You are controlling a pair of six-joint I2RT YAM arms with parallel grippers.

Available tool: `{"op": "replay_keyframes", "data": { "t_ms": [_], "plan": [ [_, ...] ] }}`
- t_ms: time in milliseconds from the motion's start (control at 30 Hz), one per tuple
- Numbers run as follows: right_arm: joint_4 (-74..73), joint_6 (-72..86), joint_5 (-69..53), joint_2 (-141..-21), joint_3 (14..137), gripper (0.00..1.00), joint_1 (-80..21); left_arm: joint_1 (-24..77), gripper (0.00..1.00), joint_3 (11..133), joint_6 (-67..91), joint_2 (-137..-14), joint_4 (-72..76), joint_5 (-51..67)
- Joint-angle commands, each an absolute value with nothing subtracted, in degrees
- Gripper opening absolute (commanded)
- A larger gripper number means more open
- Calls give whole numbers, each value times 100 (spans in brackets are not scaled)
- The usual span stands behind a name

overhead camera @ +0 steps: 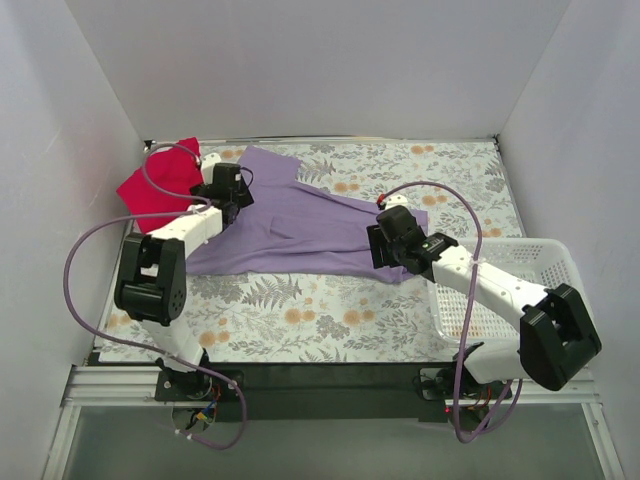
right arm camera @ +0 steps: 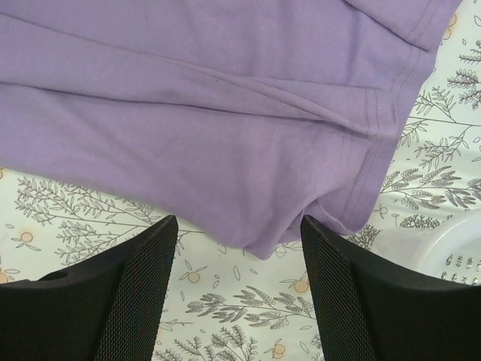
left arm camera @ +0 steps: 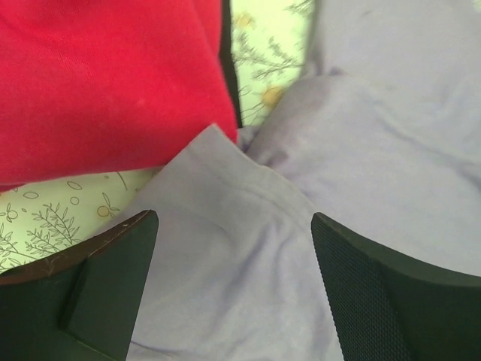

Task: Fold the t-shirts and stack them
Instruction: Fold the tshirt

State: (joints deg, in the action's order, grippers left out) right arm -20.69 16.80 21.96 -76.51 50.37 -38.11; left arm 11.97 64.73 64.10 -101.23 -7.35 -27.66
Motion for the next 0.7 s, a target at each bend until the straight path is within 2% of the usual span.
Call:
{"op": "replay_keyframes", "data": {
  "t_ms": [0, 267, 667],
  "plan": [
    [-1986, 1740, 2390, -7813, 5300, 61, -3753, 1458, 77, 6329, 6381, -9301, -475, -2707],
    [-1978, 1784, 2522, -8357, 5396, 61, -3498, 2249, 80, 5608, 6627, -8851, -211, -2260],
    [-1872, 1626, 2470, -8929, 6082, 61, -3094, 2356, 81, 5871, 6504, -9746, -281, -1794]
  ]
}}
